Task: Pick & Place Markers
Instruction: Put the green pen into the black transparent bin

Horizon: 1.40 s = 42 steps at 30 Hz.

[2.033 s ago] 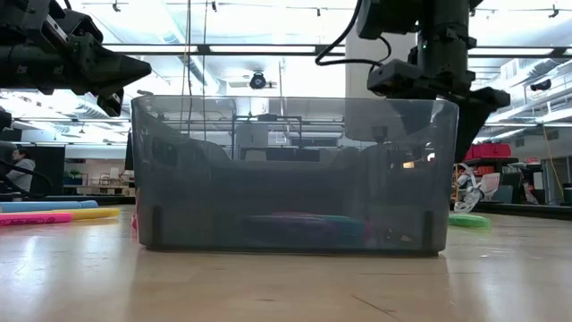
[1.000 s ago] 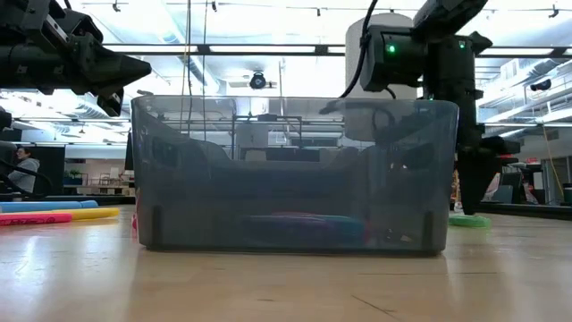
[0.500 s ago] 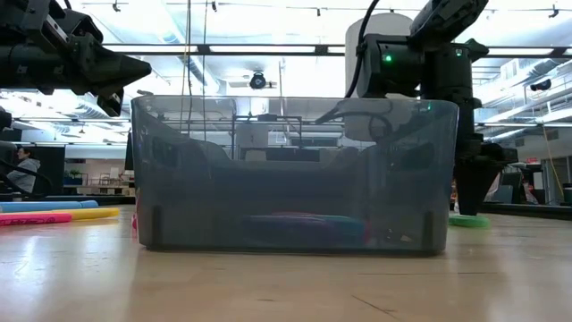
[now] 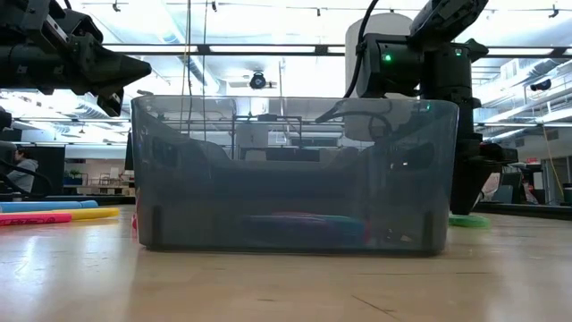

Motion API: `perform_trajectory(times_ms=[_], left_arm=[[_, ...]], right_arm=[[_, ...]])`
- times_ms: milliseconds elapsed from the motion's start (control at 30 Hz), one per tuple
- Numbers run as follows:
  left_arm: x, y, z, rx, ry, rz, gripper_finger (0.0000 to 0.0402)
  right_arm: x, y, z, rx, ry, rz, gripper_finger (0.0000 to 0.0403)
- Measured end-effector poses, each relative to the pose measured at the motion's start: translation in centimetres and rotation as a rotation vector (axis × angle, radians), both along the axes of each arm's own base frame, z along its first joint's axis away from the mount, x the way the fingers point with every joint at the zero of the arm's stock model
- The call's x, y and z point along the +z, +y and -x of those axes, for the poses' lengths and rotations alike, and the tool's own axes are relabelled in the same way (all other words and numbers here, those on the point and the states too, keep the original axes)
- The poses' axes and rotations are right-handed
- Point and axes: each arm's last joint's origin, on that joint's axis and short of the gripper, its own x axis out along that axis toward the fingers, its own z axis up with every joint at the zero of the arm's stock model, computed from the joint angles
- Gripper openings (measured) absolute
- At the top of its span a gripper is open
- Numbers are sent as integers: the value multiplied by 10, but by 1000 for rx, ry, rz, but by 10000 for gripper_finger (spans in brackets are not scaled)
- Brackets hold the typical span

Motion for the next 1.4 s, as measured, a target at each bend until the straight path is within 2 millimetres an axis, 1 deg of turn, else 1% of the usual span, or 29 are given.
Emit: perform_trajectory(times_ms=[733, 900, 1133, 1267, 1400], left_arm=[[0, 0, 0, 0, 0, 0, 23], [0, 0, 0, 0, 0, 0, 23], [0, 0, 0, 0, 1, 0, 23], [0, 0, 0, 0, 1, 0, 23], [0, 0, 0, 0, 1, 0, 23]], right_arm=[[2, 0, 1, -22, -3, -5, 27], [6, 0, 2, 2, 38, -23, 28], [21, 1, 0, 89, 98, -39, 30], [37, 1, -3, 138, 76, -41, 30], [52, 1, 0, 161, 57, -41, 31]])
